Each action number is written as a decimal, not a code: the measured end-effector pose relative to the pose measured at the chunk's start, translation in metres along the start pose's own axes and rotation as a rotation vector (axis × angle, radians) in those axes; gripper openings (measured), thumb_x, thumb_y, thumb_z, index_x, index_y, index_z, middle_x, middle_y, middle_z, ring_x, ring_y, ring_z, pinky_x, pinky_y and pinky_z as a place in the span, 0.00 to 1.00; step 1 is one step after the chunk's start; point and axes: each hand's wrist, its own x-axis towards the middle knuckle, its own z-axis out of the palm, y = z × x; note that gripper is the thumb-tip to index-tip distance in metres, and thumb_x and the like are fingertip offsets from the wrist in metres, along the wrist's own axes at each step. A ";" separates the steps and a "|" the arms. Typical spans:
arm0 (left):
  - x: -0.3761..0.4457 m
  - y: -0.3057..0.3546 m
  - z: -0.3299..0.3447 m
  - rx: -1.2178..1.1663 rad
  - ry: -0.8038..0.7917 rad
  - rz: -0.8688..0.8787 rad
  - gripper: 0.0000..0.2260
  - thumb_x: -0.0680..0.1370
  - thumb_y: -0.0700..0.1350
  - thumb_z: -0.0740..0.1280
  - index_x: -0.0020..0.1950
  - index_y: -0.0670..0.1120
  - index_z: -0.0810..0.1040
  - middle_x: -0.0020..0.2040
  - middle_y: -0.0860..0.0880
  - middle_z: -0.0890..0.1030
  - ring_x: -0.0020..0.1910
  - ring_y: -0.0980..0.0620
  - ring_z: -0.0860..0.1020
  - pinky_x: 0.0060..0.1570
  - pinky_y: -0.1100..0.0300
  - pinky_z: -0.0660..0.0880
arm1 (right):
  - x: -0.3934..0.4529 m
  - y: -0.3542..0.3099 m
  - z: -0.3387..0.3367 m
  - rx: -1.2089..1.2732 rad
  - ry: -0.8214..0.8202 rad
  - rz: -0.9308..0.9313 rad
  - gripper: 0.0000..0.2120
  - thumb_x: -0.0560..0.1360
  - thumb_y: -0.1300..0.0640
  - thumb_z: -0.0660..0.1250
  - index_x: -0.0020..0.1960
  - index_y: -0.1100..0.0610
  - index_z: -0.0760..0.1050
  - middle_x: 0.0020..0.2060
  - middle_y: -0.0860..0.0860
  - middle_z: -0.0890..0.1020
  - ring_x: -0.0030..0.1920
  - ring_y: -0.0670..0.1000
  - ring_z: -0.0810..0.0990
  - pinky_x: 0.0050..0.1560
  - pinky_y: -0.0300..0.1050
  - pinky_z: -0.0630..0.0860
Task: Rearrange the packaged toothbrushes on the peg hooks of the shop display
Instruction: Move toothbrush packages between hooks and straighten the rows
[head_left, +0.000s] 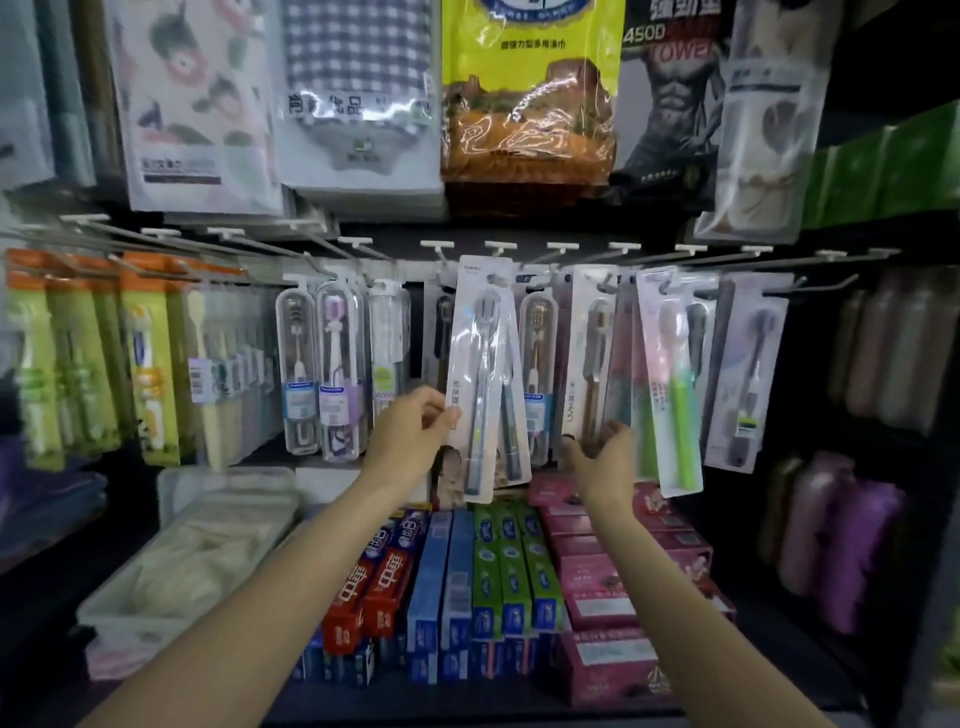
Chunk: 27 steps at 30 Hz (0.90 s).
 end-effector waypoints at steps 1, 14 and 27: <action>-0.001 0.001 0.000 -0.002 0.008 -0.011 0.06 0.78 0.43 0.63 0.51 0.42 0.76 0.45 0.51 0.77 0.47 0.55 0.74 0.45 0.65 0.68 | 0.000 -0.001 0.000 0.017 -0.007 0.005 0.26 0.74 0.61 0.68 0.67 0.64 0.61 0.57 0.58 0.77 0.55 0.55 0.77 0.56 0.46 0.73; -0.019 0.018 0.022 -0.007 0.050 -0.082 0.07 0.80 0.45 0.60 0.54 0.42 0.72 0.49 0.48 0.79 0.41 0.54 0.73 0.39 0.63 0.67 | -0.016 -0.035 -0.029 -0.058 -0.094 -0.226 0.26 0.75 0.61 0.66 0.69 0.53 0.61 0.60 0.58 0.72 0.54 0.59 0.76 0.55 0.54 0.77; -0.023 0.018 0.019 -0.090 0.033 -0.023 0.05 0.80 0.41 0.60 0.55 0.42 0.72 0.44 0.51 0.74 0.35 0.62 0.71 0.29 0.74 0.67 | -0.018 -0.075 -0.090 -0.312 -0.178 -0.133 0.25 0.77 0.67 0.60 0.71 0.55 0.62 0.49 0.54 0.76 0.39 0.56 0.77 0.37 0.47 0.75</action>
